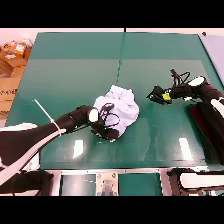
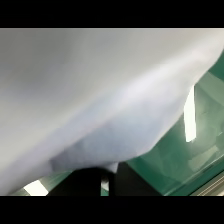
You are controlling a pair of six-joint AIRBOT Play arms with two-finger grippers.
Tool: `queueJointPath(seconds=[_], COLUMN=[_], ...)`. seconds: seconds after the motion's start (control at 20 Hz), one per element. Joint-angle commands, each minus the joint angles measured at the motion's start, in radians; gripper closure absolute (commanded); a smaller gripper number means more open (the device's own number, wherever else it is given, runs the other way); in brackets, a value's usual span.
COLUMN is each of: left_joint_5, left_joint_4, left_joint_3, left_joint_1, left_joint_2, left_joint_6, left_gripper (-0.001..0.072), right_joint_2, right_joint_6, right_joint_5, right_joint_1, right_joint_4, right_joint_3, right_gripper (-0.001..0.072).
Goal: Fold the shirts.
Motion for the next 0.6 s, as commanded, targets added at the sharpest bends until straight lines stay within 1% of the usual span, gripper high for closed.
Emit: queueJointPath(seconds=[0.0, 0.15, 0.2, 0.25, 0.3, 0.4, 0.55], left_joint_5=[-0.099, -0.344, -0.399, -0.446, -0.473, -0.497, -0.475], left_joint_4=[0.138, 0.417, 0.462, 0.466, 0.460, 0.450, 0.447], left_joint_3=[0.025, 0.043, 0.043, 0.043, 0.043, 0.039, 0.037], left_joint_1=[0.017, 0.113, 0.169, 0.239, 0.303, 0.409, 0.499], left_joint_2=[0.022, 0.129, 0.165, 0.195, 0.212, 0.211, 0.209], left_joint_6=[-0.004, 0.007, 0.047, 0.108, 0.155, 0.245, 0.327], left_gripper=[0.0683, 0.0684, 0.0684, 0.0684, 0.0683, 0.0683, 0.0683], right_joint_2=[-0.003, -0.003, -0.003, -0.003, -0.003, -0.005, -0.017], right_joint_6=[-0.005, -0.005, -0.005, -0.005, -0.005, -0.005, -0.005], right_joint_5=[-0.004, 0.014, 0.024, 0.026, 0.026, 0.024, -0.042], right_joint_1=[0.000, 0.000, 0.003, 0.014, 0.035, 0.106, 0.240], right_joint_4=[0.011, 0.011, 0.011, 0.011, 0.011, 0.011, 0.011], right_joint_3=[0.001, 0.001, 0.001, 0.001, 0.000, -0.001, -0.001], right_gripper=[0.0379, 0.0376, 0.0327, 0.0224, 0.0203, 0.0202, 0.0204])
